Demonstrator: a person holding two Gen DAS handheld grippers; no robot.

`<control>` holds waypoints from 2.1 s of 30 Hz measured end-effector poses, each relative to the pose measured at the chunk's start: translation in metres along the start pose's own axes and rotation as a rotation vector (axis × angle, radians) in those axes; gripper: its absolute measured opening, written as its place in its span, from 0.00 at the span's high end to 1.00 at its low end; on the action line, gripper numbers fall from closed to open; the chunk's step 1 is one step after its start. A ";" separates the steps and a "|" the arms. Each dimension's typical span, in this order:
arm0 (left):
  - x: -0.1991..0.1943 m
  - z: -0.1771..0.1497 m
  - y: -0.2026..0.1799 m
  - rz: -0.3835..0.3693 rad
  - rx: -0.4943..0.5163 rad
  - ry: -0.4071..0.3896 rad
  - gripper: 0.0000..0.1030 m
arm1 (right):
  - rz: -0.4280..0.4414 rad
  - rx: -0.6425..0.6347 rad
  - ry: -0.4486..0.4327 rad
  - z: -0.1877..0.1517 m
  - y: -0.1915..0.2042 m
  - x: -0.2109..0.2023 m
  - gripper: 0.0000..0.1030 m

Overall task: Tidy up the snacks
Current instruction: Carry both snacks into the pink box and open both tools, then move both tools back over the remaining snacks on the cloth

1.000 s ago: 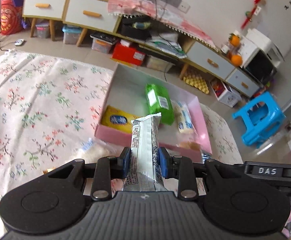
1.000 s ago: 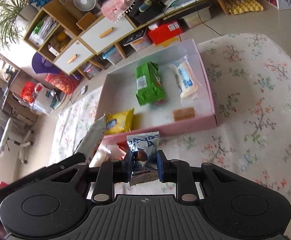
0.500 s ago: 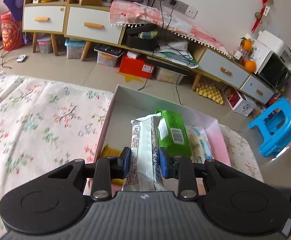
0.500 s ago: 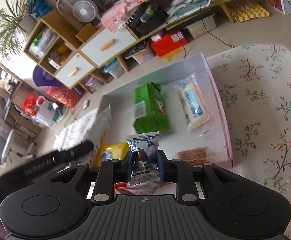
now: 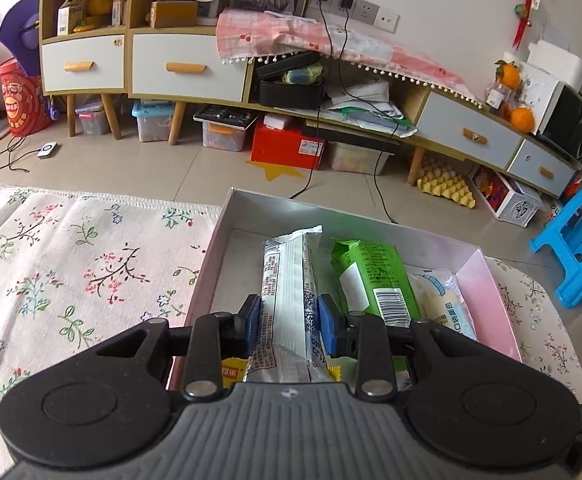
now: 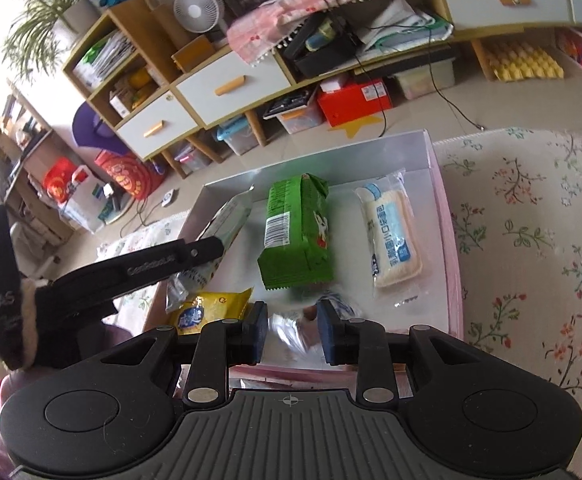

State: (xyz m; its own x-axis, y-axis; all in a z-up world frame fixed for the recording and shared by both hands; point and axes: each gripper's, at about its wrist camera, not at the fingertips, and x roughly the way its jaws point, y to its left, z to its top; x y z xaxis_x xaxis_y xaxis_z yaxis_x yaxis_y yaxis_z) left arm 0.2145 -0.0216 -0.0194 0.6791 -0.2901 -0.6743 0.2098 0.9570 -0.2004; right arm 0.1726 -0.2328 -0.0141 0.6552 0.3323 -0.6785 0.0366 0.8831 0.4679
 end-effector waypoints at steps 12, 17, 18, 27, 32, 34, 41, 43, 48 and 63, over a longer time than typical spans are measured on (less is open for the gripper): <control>-0.017 -0.003 -0.005 -0.002 0.090 -0.046 0.36 | -0.002 0.028 0.002 0.000 -0.002 -0.005 0.51; -0.023 -0.005 -0.001 -0.014 0.075 -0.039 0.34 | -0.015 0.027 0.005 -0.001 -0.003 -0.009 0.50; -0.025 -0.006 0.000 -0.016 0.071 -0.040 0.34 | -0.018 0.027 0.005 -0.002 -0.003 -0.010 0.49; -0.042 -0.016 0.010 -0.023 0.059 -0.041 0.23 | -0.027 0.010 -0.004 -0.006 0.004 -0.023 0.34; -0.055 -0.022 0.011 -0.021 0.078 -0.031 0.16 | -0.037 0.001 -0.004 -0.009 0.006 -0.032 0.27; -0.060 -0.024 0.012 -0.027 0.083 -0.033 0.13 | -0.044 -0.009 0.004 -0.011 0.007 -0.035 0.26; -0.069 -0.035 0.013 -0.015 0.119 -0.023 0.07 | -0.086 -0.061 0.025 -0.026 0.010 -0.046 0.24; -0.072 -0.041 0.013 -0.020 0.142 -0.013 0.06 | -0.092 -0.073 0.028 -0.033 0.011 -0.050 0.24; -0.082 -0.058 0.014 -0.002 0.202 0.008 0.04 | -0.105 -0.069 0.035 -0.049 0.007 -0.058 0.24; -0.101 -0.097 0.033 -0.035 0.193 0.088 0.02 | -0.232 0.009 0.014 -0.114 -0.028 -0.089 0.23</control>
State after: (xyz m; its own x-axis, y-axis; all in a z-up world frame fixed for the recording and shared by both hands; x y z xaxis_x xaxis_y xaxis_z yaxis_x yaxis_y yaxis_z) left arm 0.0842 0.0401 -0.0270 0.6063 -0.3136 -0.7308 0.3691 0.9250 -0.0906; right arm 0.0274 -0.2494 -0.0318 0.6176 0.1252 -0.7765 0.1920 0.9334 0.3032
